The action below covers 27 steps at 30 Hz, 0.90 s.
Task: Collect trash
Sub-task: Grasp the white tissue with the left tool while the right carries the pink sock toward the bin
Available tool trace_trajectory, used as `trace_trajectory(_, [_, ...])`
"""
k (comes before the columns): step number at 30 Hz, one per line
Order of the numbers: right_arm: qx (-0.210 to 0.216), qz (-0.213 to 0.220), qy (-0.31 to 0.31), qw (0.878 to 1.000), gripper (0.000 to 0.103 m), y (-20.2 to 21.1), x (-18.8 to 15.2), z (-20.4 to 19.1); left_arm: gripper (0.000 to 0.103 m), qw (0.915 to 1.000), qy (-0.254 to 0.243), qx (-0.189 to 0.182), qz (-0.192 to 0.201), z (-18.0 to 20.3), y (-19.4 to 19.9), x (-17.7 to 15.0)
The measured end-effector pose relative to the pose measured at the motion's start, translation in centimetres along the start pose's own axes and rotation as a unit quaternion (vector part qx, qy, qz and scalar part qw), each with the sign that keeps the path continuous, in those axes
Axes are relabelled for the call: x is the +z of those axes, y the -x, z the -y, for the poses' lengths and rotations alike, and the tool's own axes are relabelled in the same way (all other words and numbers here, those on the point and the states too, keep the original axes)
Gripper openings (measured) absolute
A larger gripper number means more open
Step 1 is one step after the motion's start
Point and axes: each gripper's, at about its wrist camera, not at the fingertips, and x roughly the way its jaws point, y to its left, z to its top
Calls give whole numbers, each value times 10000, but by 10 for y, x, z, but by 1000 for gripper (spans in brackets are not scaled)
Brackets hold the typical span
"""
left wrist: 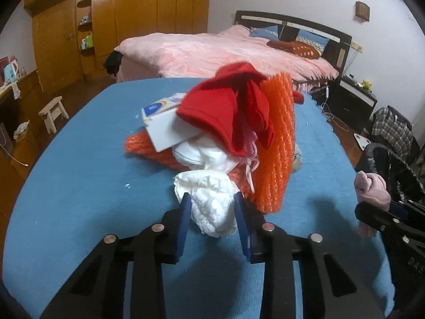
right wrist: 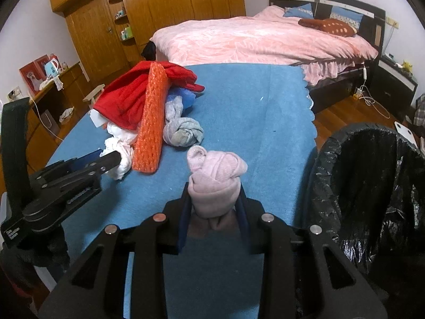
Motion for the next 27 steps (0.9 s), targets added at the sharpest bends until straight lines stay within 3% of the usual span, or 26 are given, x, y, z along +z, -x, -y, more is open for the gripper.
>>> trace_trajectory(7, [-3,206,0,9998,31,20,1,1,32,9993,2,14,378,1,40,0])
trace_trajectory(13, [-55,415,-104,9991,31,43,-1,13,29,9977,-104,-226,637,20,67,10])
trace_trajectory(27, [-708,846,-704,9914,32,99,-15,88,28,9890,-660,-1039,817,112,78,25])
